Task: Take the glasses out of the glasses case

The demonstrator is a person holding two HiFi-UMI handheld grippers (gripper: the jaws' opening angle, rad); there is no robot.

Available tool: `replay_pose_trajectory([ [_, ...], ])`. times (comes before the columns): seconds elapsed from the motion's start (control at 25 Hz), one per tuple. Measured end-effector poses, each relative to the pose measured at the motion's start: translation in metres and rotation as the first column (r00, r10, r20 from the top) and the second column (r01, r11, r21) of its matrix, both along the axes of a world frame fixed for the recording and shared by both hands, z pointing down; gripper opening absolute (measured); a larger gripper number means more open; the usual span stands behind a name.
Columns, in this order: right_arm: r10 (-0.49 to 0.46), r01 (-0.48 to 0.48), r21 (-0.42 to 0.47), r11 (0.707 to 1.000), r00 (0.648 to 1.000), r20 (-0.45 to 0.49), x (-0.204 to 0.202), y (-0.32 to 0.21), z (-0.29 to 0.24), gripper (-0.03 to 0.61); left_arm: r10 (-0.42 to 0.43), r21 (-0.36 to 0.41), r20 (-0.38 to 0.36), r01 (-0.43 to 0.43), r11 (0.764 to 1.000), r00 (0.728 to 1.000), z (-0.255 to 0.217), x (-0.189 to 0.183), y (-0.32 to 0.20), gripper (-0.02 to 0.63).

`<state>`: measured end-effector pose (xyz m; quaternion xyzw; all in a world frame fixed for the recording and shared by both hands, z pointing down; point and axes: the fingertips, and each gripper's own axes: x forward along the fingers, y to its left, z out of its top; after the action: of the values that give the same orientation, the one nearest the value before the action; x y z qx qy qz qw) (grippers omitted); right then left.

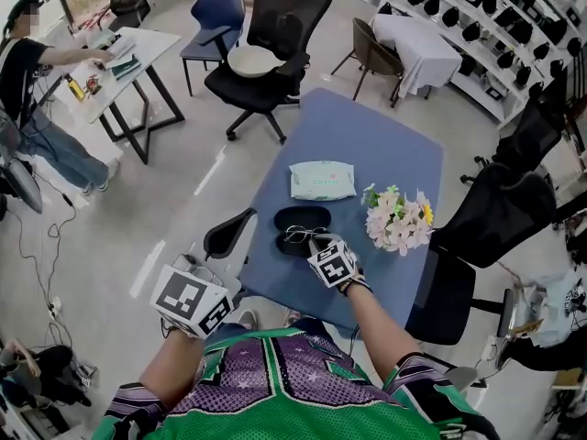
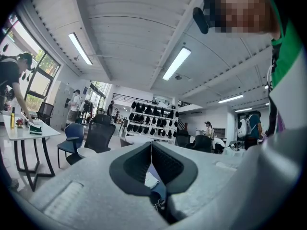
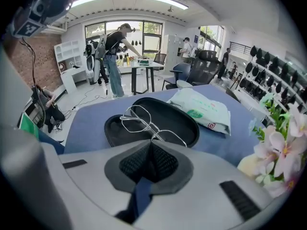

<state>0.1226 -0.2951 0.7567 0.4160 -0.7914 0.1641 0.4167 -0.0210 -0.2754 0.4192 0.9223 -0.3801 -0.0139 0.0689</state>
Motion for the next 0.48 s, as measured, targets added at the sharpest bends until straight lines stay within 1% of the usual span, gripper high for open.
replay_pose_trajectory([
  [0.24, 0.025, -0.025, 0.003, 1.0, 0.999, 0.031, 0.0, -0.001, -0.006, 0.008, -0.002, 0.011, -0.014, 0.002, 1.0, 1.0, -0.006, -0.002, 0.0, 0.017],
  [0.4, 0.033, -0.035, 0.048, 0.998, 0.998, 0.045, 0.001, -0.011, -0.016, 0.008, -0.002, 0.02, -0.02, 0.002, 1.0, 1.0, -0.008, -0.004, -0.001, 0.017],
  [0.48, 0.034, -0.037, 0.055, 0.998, 0.998, 0.046, 0.0, -0.013, -0.022, 0.008, -0.005, 0.024, -0.02, 0.005, 1.0, 1.0, -0.01, -0.006, -0.002, 0.017],
])
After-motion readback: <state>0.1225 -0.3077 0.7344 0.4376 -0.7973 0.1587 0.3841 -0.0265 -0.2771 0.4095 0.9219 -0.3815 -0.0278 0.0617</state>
